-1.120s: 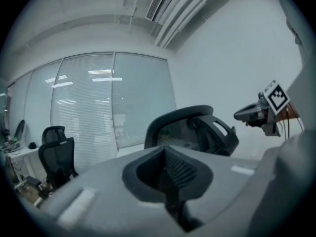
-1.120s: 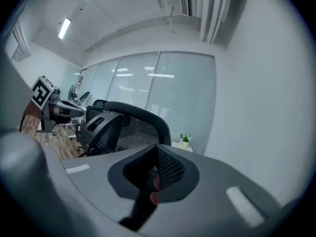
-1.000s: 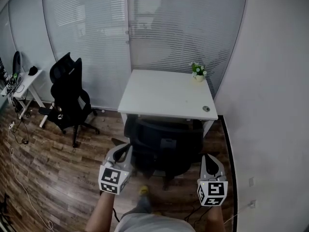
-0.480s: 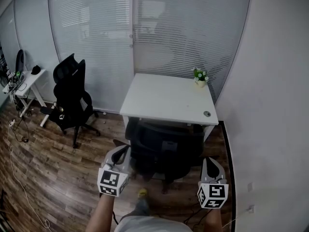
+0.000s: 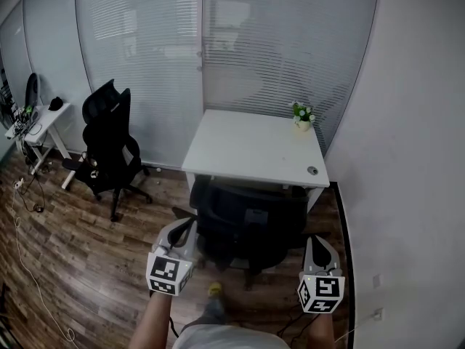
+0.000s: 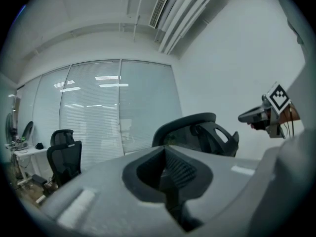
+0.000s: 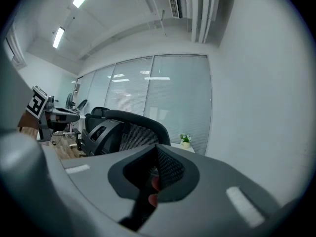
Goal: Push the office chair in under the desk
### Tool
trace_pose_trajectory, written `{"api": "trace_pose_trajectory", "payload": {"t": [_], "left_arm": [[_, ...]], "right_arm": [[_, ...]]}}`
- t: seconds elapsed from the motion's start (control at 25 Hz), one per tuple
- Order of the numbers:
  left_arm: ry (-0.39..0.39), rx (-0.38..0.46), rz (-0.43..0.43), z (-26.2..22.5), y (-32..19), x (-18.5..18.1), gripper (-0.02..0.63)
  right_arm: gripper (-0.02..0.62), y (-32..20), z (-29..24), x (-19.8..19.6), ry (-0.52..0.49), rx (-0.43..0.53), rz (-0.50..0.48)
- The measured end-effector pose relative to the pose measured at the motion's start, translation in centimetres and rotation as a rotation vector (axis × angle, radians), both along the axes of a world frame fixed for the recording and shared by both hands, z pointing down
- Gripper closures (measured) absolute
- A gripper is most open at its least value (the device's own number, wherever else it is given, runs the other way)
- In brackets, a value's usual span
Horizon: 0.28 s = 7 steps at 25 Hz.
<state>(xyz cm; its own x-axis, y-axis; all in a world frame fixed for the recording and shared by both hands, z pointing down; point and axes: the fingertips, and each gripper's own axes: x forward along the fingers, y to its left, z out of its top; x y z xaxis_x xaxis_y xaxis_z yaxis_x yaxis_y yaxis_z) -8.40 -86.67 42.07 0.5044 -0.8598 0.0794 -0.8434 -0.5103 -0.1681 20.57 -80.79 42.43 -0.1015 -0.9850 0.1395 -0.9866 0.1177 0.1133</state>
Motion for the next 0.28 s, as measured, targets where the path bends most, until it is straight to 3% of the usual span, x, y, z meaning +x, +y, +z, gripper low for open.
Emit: {"api": "trace_pose_trajectory", "payload": {"t": [0.28], "left_arm": [[-0.002,0.025,0.008,-0.30,0.80,0.15,0.607]], "right_arm": [[0.594,0.95,-0.04,-0.21,0.001,0.011,-0.012]]}}
